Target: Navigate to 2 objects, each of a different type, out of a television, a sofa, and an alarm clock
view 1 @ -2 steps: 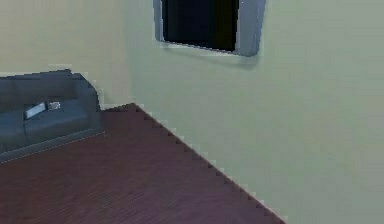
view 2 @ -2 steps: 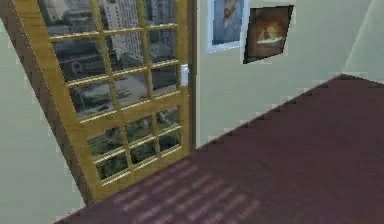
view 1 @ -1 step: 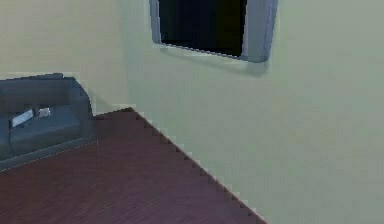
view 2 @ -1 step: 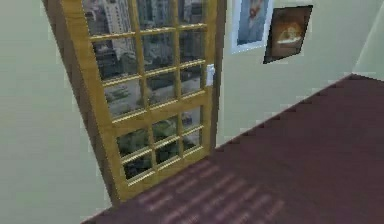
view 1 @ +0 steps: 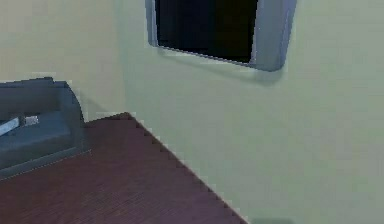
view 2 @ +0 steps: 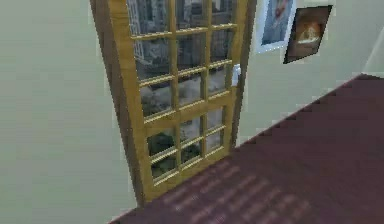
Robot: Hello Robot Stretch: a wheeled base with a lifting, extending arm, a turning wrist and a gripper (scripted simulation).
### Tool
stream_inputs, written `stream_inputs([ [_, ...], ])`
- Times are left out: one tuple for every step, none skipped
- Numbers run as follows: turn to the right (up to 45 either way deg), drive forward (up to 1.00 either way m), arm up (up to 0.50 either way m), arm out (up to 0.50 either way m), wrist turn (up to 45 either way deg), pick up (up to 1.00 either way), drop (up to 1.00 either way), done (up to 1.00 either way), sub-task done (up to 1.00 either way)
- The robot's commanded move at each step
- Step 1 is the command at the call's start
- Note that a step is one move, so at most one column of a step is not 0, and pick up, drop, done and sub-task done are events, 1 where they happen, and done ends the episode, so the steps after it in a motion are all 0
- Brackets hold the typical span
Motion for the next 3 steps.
stream_inputs([
  [45.0,0.00,0.00,0.00,0.0,0.00,0.00,0.00,0.00],
  [15.0,0.00,0.00,0.00,0.0,0.00,0.00,0.00,0.00],
  [3.0,0.00,0.00,0.00,0.0,0.00,0.00,0.00,0.00],
])
